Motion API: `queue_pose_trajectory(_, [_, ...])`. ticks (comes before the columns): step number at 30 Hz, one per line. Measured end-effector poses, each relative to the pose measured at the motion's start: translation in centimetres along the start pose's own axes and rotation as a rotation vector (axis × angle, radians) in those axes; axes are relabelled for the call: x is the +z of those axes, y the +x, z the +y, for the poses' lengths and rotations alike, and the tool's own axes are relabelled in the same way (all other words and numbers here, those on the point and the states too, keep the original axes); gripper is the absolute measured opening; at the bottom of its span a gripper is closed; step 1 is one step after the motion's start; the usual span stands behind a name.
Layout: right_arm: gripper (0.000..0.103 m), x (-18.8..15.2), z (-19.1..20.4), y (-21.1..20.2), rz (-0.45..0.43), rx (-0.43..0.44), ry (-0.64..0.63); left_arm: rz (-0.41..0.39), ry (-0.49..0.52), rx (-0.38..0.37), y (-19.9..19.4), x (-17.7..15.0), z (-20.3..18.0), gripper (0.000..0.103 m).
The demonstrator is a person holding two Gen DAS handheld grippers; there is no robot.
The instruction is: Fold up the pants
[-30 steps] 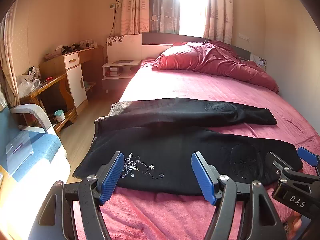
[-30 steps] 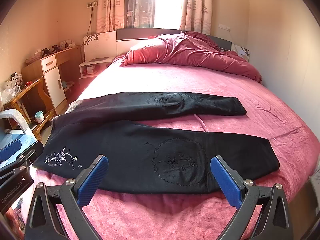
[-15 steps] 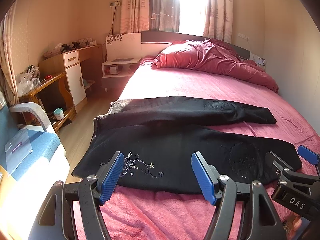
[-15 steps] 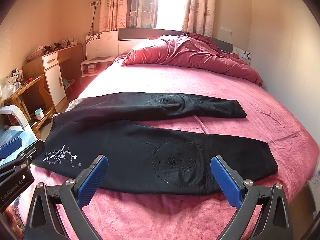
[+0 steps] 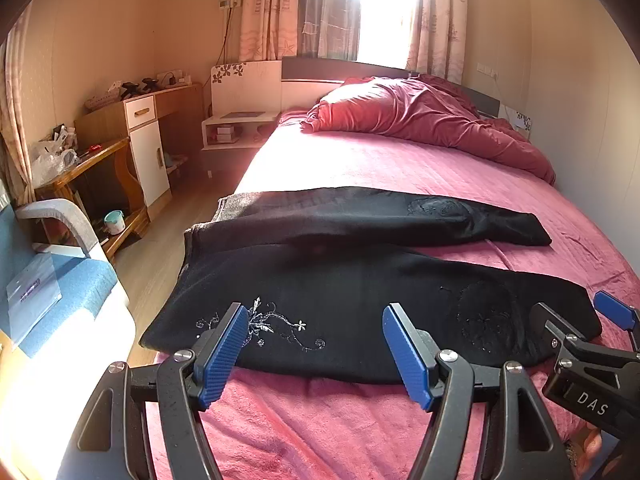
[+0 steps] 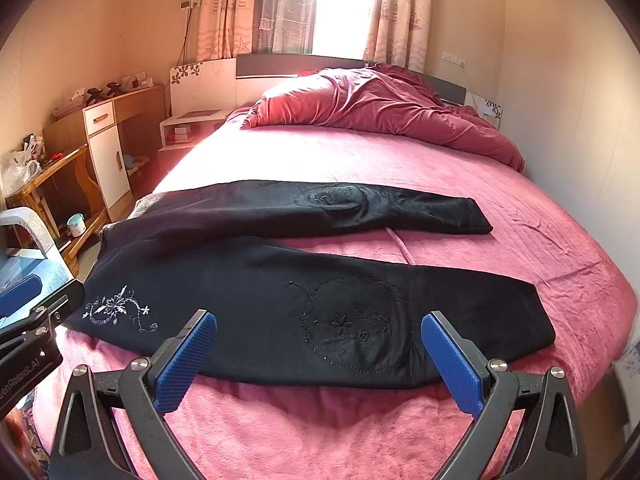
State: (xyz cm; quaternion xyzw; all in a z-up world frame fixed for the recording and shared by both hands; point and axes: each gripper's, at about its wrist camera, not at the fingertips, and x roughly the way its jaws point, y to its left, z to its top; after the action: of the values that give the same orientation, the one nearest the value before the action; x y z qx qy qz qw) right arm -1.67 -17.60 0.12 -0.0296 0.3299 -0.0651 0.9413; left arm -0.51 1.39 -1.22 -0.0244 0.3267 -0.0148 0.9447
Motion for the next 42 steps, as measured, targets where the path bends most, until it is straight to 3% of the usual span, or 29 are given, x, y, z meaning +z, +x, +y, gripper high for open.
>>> queue_pose_trajectory(14, [0.103, -1.0, -0.2, 1.5, 0.056, 0.013, 0.009, 0.050, -0.005, -0.005, 1.4, -0.9, 0.3, 0.071])
queue_pose_trajectory(20, [0.103, -2.5, -2.3, 4.5, 0.146, 0.132, 0.078, 0.122, -0.043, -0.015, 3.3, -1.5, 1.8, 0.071])
queue_pose_trajectory(23, [0.103, -4.1, -6.0, 6.9, 0.240, 0.229, 0.207, 0.165, -0.082, -0.021, 4.5, -1.9, 3.8, 0.077])
queue_pose_trajectory(25, [0.103, -5.4, -9.3, 8.2, 0.300, 0.243, 0.303, 0.189, -0.122, -0.031, 5.4, -2.3, 5.4, 0.095])
queue_pose_trajectory(27, [0.103, -6.9, -13.3, 9.3, 0.331, 0.239, 0.424, 0.215, -0.146, -0.023, 6.3, -2.7, 6.8, 0.103])
queue_pose_trajectory(28, [0.102, -7.7, -15.2, 9.7, 0.342, 0.239, 0.487, 0.229, -0.154, -0.025, 6.7, -2.9, 7.4, 0.103])
queue_pose_trajectory(33, [0.071, -11.3, -24.1, 12.3, 0.356, 0.219, 0.794, 0.298, -0.217, -0.021, 8.2, -4.0, 9.9, 0.103])
queue_pose_trajectory(37, [0.068, -12.3, -28.4, 15.4, 0.346, 0.224, 0.957, 0.352, -0.285, 0.009, 9.0, -4.8, 12.0, 0.100])
queue_pose_trajectory(40, [0.067, -11.5, -30.3, 16.1, 0.308, 0.184, 0.998, 0.379, -0.374, 0.027, 9.6, -5.3, 14.0, 0.084])
queue_pose_trajectory(42, [0.067, -11.1, -30.8, 16.6, 0.304, 0.153, 0.994, 0.385, -0.455, 0.010, 10.0, -5.6, 15.5, 0.079])
